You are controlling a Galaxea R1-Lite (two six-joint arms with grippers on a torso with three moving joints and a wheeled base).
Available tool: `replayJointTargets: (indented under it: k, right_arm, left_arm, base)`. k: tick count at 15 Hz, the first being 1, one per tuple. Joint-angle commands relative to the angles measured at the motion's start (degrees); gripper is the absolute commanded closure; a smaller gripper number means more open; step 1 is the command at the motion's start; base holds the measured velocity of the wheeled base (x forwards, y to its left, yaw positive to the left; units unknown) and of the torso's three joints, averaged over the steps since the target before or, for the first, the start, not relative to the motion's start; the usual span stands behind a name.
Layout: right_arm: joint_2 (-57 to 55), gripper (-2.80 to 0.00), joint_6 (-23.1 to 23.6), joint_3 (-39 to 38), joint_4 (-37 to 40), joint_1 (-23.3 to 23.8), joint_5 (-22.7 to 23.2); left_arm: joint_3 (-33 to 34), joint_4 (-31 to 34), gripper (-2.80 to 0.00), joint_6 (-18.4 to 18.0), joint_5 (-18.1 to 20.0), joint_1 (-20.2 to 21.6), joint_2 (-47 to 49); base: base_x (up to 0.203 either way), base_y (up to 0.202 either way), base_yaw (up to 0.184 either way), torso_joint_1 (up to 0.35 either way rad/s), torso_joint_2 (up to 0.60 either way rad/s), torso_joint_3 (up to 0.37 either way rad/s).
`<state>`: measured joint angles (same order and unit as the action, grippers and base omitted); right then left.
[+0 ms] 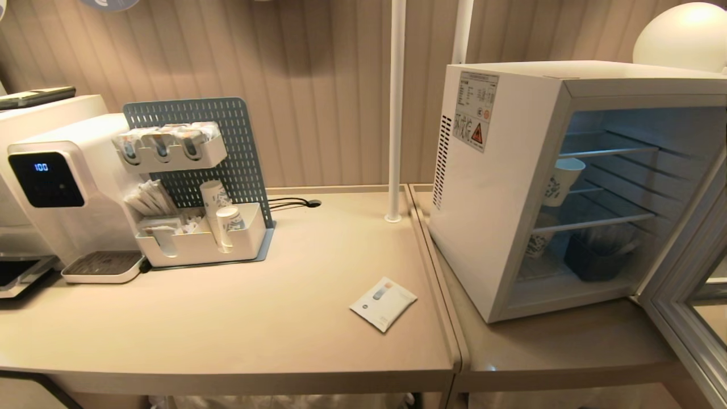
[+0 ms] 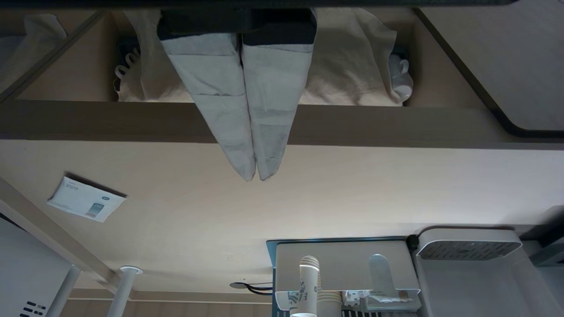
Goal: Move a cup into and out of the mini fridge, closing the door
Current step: Put the yoghurt in the freezer
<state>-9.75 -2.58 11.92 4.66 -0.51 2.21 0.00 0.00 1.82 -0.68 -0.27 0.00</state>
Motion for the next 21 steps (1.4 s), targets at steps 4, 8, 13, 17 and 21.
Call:
replayJointTargets:
  k: [4, 8, 13, 17, 21]
  right_arm:
    - [-33.20, 0.00, -3.75, 10.11, -6.16, -0.22, 3.72]
    - [-51.06, 0.00, -4.34, 10.24, -17.54, -0.42, 4.85]
    - [-75.72, 0.00, -2.16, 2.22, -48.86, -1.22, 5.47]
    - [-99.16, 0.00, -0.37, -2.39, -80.09, -2.74, 6.72]
    - [-111.87, 0.00, 0.32, 1.38, -91.00, -3.95, 6.88]
  left_arm:
    - [0.09, 0.00, 0.00, 0.03, -0.02, 0.00, 0.09]
    - [0.09, 0.00, 0.00, 0.03, -0.02, 0.00, 0.09]
    - [0.09, 0.00, 0.00, 0.12, -0.02, 0.00, 0.09]
    - [0.09, -0.02, 0.00, 0.12, -0.02, 0.00, 0.09]
    - [0.09, -0.09, 0.00, 0.12, -0.02, 0.00, 0.09]
  base:
    - [0.000, 0.000, 0.000, 0.000, 0.00, 0.000]
    - [0.000, 0.000, 0.000, 0.000, 0.00, 0.000]
    - [0.000, 0.000, 0.000, 0.000, 0.00, 0.000]
    - [0.000, 0.000, 0.000, 0.000, 0.00, 0.000]
    - [0.000, 0.000, 0.000, 0.000, 0.00, 0.000]
